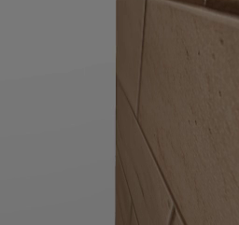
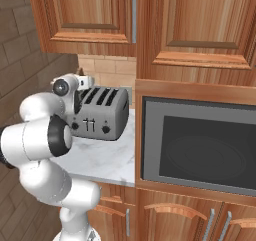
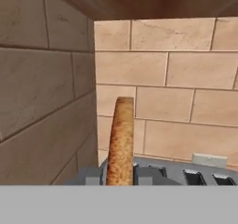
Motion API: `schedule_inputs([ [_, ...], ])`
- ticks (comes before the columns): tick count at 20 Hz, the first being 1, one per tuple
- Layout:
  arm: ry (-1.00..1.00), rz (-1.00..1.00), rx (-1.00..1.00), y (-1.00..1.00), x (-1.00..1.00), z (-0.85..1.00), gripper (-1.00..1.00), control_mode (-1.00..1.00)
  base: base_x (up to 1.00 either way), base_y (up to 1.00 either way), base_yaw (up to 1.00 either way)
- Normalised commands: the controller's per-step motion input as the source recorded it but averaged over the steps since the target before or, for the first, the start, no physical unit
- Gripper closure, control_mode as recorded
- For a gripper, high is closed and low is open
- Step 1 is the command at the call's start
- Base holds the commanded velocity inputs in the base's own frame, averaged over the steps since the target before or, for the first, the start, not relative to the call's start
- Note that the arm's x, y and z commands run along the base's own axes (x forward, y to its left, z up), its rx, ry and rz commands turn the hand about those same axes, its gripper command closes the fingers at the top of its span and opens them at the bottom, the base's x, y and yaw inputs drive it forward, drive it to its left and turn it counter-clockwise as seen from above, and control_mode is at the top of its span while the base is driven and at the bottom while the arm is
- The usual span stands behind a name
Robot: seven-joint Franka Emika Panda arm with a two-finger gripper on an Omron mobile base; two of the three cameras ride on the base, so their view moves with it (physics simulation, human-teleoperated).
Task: Start the toaster. Once the lever pops up, take the bread to the plate on the dining counter.
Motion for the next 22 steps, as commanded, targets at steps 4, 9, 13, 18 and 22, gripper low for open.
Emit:
schedule_inputs([
  [4, -0.12, -0.01, 0.00, -0.17, -0.52, 0.28, 1.00, -1.00, 0.00, 0.00, 0.00],
  [9, -0.04, -0.05, 0.00, -0.29, -0.58, 0.43, 1.00, -1.00, 0.00, 0.00, 0.00],
  [13, 0.00, -0.09, 0.00, -0.48, -0.76, 0.39, 1.00, -1.00, 0.00, 0.00, 0.00],
  [18, 0.01, -0.09, 0.00, -0.42, -0.84, 0.37, 1.00, -1.00, 0.00, 0.00, 0.00],
  [22, 0.07, -0.06, 0.00, -0.34, -0.91, 0.32, 1.00, -1.00, 0.00, 0.00, 0.00],
])
